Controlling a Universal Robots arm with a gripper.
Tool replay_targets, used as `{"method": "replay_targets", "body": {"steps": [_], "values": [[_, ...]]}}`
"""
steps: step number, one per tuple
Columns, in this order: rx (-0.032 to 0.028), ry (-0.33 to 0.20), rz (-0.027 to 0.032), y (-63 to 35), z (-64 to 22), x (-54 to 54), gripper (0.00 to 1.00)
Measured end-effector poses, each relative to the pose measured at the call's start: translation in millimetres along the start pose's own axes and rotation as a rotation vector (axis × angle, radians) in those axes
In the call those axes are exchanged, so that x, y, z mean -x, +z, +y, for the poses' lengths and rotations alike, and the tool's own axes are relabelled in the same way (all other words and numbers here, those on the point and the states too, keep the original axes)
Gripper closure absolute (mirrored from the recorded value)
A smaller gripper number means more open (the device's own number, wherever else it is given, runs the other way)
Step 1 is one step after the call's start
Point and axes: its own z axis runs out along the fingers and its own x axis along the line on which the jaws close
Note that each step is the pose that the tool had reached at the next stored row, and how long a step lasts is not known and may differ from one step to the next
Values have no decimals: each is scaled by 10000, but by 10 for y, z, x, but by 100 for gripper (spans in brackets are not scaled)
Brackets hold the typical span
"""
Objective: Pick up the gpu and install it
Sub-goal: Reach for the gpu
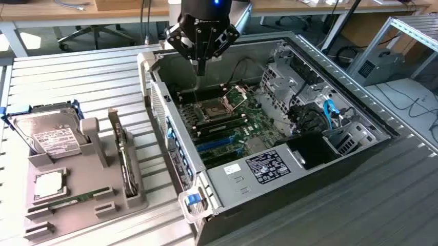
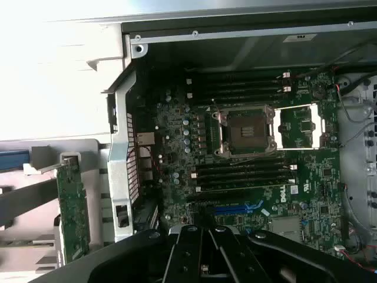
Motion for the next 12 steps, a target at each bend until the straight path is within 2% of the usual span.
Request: {"method": "replay_targets", "body": {"steps": [12], "values": [[0, 0, 0, -2, -6, -86, 89]]}}
